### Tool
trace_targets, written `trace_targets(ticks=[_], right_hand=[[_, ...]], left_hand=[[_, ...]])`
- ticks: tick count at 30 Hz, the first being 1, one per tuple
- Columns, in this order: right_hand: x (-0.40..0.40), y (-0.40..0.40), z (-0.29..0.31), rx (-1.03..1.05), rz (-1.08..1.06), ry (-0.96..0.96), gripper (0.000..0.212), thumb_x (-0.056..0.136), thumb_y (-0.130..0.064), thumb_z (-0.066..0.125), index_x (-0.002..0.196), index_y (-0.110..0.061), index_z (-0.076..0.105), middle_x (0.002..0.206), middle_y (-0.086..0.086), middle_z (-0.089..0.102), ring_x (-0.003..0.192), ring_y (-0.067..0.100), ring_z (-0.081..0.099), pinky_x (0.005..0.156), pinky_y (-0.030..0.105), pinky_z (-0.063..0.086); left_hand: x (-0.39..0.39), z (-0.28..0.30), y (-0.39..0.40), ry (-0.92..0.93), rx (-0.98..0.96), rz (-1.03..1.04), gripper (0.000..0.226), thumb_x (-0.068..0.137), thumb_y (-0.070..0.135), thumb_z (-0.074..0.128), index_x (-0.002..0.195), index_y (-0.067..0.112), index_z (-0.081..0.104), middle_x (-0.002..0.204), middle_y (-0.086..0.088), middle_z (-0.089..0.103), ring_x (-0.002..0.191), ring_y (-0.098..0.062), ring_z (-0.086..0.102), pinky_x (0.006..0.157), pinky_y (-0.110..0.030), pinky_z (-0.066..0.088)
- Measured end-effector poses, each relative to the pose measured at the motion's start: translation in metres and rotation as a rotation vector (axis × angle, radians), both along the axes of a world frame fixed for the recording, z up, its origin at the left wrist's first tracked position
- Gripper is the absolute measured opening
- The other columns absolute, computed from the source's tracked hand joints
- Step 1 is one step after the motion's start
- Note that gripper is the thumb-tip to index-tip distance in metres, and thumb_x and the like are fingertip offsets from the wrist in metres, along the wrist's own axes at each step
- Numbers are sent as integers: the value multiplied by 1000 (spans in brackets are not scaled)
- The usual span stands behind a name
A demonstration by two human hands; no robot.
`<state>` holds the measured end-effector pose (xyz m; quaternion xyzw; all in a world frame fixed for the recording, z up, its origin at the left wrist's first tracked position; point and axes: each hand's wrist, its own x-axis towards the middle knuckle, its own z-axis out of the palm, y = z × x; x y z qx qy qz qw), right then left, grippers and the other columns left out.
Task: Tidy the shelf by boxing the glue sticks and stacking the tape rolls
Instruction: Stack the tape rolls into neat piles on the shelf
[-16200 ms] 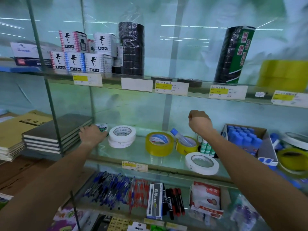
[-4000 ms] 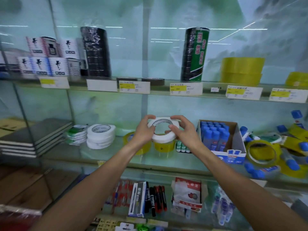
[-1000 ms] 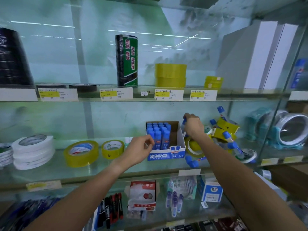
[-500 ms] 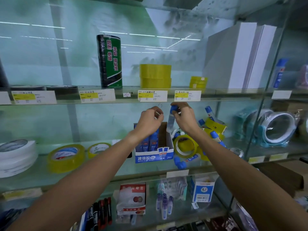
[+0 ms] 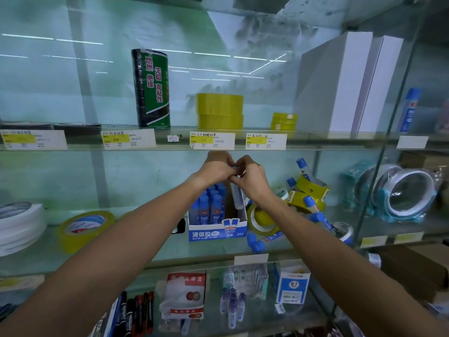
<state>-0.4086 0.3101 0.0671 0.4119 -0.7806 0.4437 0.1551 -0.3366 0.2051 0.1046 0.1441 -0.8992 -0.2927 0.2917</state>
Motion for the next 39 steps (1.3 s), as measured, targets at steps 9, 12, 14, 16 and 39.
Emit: trace_targets(ticks=[9,12,14,16,39], right_hand=[[-13,-6,-22,273,87,-307,20,84,-10,71,100,-1,64,82,18,72,64,26,70,66,41,62],[-11,-15,-28,330,96,-272,20,81,-14,69,95,0,66,80,18,73,69,31,72,70,44,60],[-9,-22,-33,359,98,-229,16,78,-15,69,88,-3,66,83,19,73,74,33,71,73,46,59],[-5,-27,-37,400,70,-183,14,79,-16,68,71,-12,57,84,20,71,77,35,68,69,39,56],[-36,-9,-23,369,-278,60,25,85,-4,59,109,-10,63,109,15,63,98,32,62,81,35,52]], left_hand=[[0,-6,-16,-128,-295,-74,25,83,5,69,107,9,72,112,-4,67,88,-8,56,78,-15,40],[2,-14,-16,-144,-354,-76,26,84,1,65,108,8,72,115,-6,67,87,-9,57,77,-15,40],[2,-20,-16,-154,-391,-70,27,82,-1,64,106,8,73,112,-7,68,87,-11,57,76,-16,41],[2,-25,-17,-167,-424,-63,28,79,-1,64,103,9,73,108,-7,69,90,-15,60,76,-18,43],[5,-49,-21,-85,-423,-2,13,89,19,59,95,15,70,98,-2,67,87,-15,57,78,-28,47]])
